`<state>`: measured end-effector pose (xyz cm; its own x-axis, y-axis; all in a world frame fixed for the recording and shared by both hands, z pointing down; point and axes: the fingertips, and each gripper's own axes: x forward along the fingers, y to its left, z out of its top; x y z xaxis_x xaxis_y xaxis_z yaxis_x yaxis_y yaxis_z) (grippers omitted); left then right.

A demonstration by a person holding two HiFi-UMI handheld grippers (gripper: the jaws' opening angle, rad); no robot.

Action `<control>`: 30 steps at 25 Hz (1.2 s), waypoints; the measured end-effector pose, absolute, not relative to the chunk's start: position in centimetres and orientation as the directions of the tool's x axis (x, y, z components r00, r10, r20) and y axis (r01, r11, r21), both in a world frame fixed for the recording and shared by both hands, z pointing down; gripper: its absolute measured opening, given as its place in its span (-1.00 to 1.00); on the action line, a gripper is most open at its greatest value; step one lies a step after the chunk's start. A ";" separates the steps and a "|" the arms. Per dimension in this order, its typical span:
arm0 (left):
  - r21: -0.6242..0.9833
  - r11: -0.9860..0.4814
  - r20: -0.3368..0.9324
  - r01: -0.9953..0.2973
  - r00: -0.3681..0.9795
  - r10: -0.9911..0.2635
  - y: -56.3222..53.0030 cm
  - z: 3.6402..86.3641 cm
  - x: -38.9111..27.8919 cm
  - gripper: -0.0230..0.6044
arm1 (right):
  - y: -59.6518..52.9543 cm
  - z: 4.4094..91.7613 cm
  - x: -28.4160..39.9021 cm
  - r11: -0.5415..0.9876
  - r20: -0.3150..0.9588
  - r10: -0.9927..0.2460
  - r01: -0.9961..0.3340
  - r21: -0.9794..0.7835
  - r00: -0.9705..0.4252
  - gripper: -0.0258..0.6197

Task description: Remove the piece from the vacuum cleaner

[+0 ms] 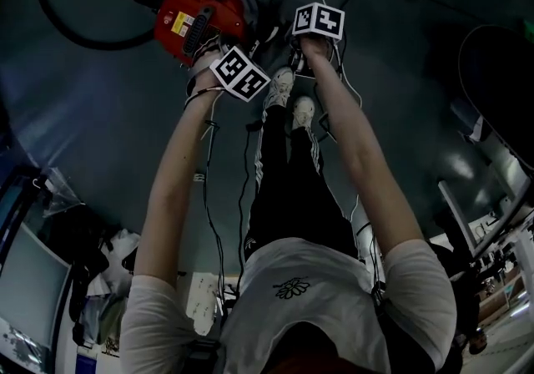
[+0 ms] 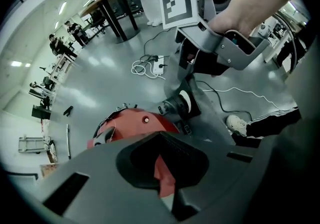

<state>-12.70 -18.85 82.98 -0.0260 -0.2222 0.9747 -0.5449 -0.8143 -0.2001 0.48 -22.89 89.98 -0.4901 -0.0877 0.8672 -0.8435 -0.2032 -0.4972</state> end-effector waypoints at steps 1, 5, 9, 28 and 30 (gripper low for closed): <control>-0.209 -0.815 0.973 -0.541 -0.033 -0.228 -18.9 82.9 -12.7 -0.91 | -22.7 89.9 0.7 -0.200 0.864 -0.086 -0.841 -0.502 -0.495 -0.84; -0.215 -0.805 0.973 -0.553 -0.052 -0.224 -18.9 83.2 -12.8 -0.91 | -21.7 90.0 0.8 -0.142 0.867 -0.100 -0.855 -0.499 -0.489 -0.84; -0.214 -0.773 0.975 -0.597 -0.080 -0.208 -18.9 83.7 -13.1 -0.91 | -20.3 90.3 0.8 -0.155 0.849 -0.147 -0.836 -0.526 -0.507 -0.84; -0.288 -0.685 0.952 -0.669 -0.120 -0.282 -18.2 82.5 -13.2 -0.91 | -17.8 88.0 0.9 0.358 0.849 -0.233 -0.854 -0.378 -0.474 -0.84; -0.288 -0.684 0.952 -0.670 -0.125 -0.279 -18.2 82.5 -13.2 -0.91 | -17.7 88.0 1.0 0.357 0.852 -0.231 -0.855 -0.375 -0.470 -0.84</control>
<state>-13.18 -18.20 82.54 -0.1245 -0.2794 0.9521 -0.6699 -0.6842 -0.2884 0.96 -17.67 87.96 -0.4702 -0.2310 0.8518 -0.8555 0.3566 -0.3755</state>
